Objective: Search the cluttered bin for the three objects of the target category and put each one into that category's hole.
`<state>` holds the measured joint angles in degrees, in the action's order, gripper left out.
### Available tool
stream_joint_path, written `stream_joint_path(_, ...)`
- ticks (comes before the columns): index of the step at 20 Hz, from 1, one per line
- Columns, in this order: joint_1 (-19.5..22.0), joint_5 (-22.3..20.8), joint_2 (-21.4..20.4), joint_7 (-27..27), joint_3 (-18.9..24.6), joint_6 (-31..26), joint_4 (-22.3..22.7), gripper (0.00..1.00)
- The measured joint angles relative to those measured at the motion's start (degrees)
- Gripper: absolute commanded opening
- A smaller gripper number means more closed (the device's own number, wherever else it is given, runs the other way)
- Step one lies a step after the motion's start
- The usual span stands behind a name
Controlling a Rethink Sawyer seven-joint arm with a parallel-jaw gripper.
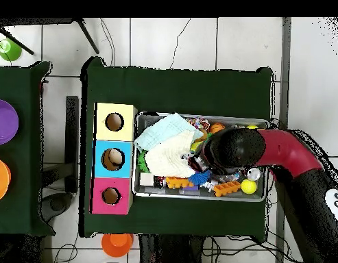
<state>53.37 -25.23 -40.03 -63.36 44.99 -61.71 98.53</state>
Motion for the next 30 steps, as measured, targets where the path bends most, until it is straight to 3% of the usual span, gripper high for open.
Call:
stream_joint_path(8,-2.01,3.89,-3.36,0.00,2.37,5.33,4.05,0.00)
stream_joint_path(16,-8.86,5.81,-6.77,-0.06,2.45,13.25,7.30,0.00)
stream_joint_path(25,-19.02,7.24,-7.06,-0.11,0.05,21.10,7.35,0.00)
stream_joint_path(30,-22.46,7.94,-7.02,-0.11,-2.41,23.62,7.52,0.00)
